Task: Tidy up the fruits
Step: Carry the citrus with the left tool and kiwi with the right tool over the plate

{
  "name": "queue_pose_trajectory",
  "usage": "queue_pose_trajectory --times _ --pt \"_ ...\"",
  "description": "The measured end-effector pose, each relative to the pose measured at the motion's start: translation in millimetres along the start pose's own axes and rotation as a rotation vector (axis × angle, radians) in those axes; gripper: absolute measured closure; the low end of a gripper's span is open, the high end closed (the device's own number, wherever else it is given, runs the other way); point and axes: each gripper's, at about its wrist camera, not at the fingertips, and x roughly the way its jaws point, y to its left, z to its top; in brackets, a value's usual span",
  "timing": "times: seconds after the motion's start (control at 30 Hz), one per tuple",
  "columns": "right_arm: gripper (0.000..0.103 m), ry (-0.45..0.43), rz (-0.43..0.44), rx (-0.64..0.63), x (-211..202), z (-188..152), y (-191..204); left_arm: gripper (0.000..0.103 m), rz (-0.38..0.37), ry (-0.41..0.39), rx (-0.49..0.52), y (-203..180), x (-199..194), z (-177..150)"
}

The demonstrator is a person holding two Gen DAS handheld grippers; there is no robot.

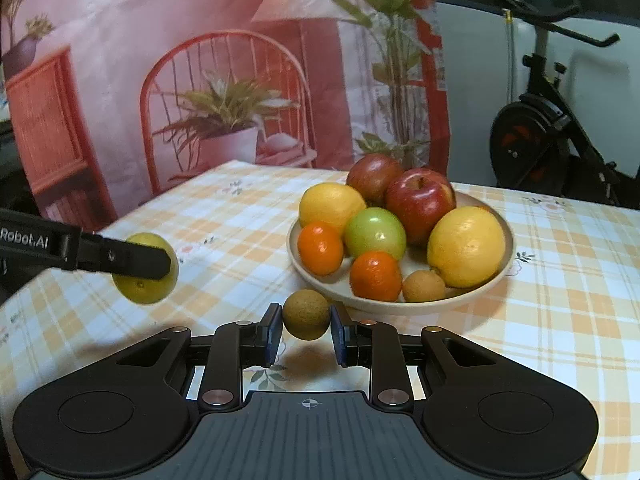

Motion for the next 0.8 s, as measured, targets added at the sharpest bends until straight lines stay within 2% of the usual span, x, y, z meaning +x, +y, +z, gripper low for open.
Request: queue_pose_trajectory --times 0.27,0.5,0.8 --pt "0.079 -0.082 -0.003 0.027 -16.4 5.4 -12.3 0.054 -0.013 -0.015 0.052 -23.1 -0.3 26.9" --pt "0.079 -0.14 -0.036 0.034 -16.6 16.5 -32.1 0.054 -0.023 -0.02 0.123 -49.8 18.2 55.0" --pt "0.079 -0.133 -0.067 0.025 6.4 25.3 -49.3 0.054 -0.031 0.014 0.203 -73.0 64.2 75.6"
